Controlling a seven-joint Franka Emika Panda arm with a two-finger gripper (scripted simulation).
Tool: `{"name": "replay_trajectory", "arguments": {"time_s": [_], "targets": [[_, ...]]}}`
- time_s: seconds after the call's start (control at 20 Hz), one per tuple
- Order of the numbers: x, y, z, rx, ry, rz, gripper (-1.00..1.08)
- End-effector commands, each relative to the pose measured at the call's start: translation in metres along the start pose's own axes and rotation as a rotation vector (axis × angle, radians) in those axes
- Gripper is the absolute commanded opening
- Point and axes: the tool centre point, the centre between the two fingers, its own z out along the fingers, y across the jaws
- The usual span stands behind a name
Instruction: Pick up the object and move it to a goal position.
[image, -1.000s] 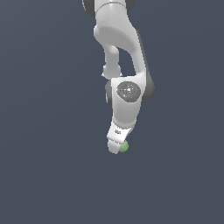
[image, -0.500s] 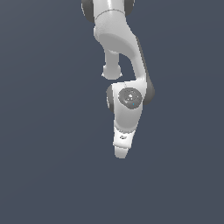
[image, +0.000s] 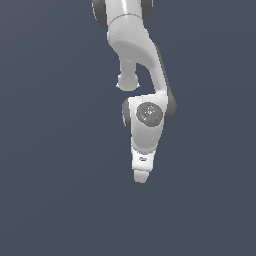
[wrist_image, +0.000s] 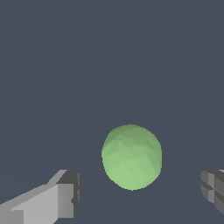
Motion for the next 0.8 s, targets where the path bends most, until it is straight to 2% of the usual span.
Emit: {"name": "replay_trajectory", "arguments": {"time_s": [0.0,0.55,0.75], "targets": [[0.000,0.000,0.000,0.000,0.000,0.000,1.00],[0.000,-0.001,0.046,0.000,0.000,-0.005,1.00],[0.000,0.000,0.050,0.000,0.000,-0.005,1.00]]}}
